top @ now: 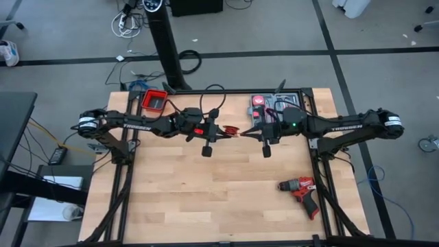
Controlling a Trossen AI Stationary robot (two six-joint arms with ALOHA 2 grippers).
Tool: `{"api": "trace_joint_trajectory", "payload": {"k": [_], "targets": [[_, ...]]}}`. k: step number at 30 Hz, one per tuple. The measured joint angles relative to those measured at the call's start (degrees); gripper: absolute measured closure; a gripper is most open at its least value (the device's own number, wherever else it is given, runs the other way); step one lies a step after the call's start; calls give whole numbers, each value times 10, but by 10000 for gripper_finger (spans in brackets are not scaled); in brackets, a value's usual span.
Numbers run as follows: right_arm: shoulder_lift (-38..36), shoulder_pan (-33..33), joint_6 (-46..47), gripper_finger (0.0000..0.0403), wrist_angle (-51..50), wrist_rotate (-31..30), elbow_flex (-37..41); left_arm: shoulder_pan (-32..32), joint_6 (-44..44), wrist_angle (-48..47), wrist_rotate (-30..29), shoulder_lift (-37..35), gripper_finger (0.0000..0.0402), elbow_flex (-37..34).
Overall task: Coil cords
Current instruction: Coil the red wire onto the black spool
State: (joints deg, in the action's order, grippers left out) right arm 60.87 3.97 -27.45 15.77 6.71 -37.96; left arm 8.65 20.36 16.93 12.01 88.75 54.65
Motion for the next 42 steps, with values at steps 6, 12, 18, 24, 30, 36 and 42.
{"api": "trace_joint_trajectory", "payload": {"k": [6, 12, 18, 24, 30, 36, 42], "targets": [[46, 0, -15, 403, -37, 22, -73, -16, -1, 3, 2, 0, 396, 0], [111, 1, -19, 403, -97, 24, -146, -27, -45, -5, 1, 0, 396, -1], [156, -6, -27, 403, -112, 28, -183, -38, -61, -36, 1, 0, 396, -1], [183, -6, -28, 402, -141, 38, -212, -54, -63, -40, 0, 0, 396, -1], [187, -6, -28, 385, -125, 35, -212, -62, -62, -56, 7, 0, 396, -1], [187, -5, -26, 373, -100, 30, -215, -65, -59, -54, 11, 2, 396, -2], [187, -5, -27, 371, -101, 30, -214, -70, -58, -43, 12, 1, 396, -1]]}}
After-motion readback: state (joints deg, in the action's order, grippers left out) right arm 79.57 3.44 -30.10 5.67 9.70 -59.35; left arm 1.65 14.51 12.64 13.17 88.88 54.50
